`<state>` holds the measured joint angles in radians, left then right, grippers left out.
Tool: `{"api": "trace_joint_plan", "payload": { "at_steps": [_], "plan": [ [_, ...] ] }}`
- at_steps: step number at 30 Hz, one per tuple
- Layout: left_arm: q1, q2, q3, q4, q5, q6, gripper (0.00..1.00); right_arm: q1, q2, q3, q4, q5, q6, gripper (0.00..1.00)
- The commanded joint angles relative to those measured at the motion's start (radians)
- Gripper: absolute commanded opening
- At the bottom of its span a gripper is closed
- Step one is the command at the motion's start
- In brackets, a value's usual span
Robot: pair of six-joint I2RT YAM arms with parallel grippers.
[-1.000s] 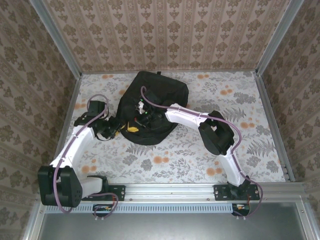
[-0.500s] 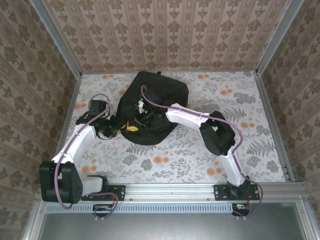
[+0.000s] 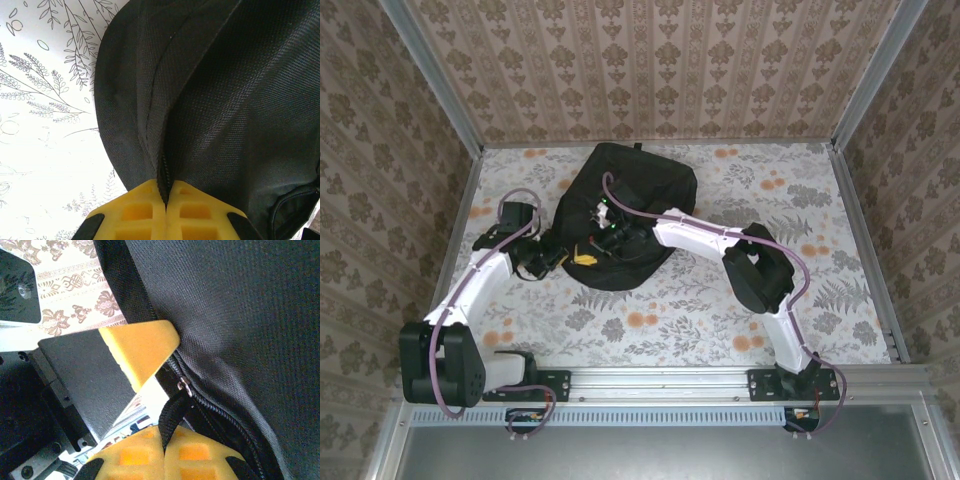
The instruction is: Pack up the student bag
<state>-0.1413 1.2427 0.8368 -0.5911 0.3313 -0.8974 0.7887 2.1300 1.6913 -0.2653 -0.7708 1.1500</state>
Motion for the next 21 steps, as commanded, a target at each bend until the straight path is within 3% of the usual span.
{"api": "trace_joint_plan", "payload": {
  "at_steps": [1, 21],
  "plan": [
    [0.018, -0.002, 0.004, -0.030, -0.056, 0.037, 0.00, 0.007, -0.063, -0.032, -0.030, -0.007, -0.023, 0.00],
    [0.054, 0.006, 0.019, -0.049, -0.086, 0.099, 0.00, -0.008, -0.156, -0.149, -0.198, -0.006, -0.188, 0.00]
  ]
}}
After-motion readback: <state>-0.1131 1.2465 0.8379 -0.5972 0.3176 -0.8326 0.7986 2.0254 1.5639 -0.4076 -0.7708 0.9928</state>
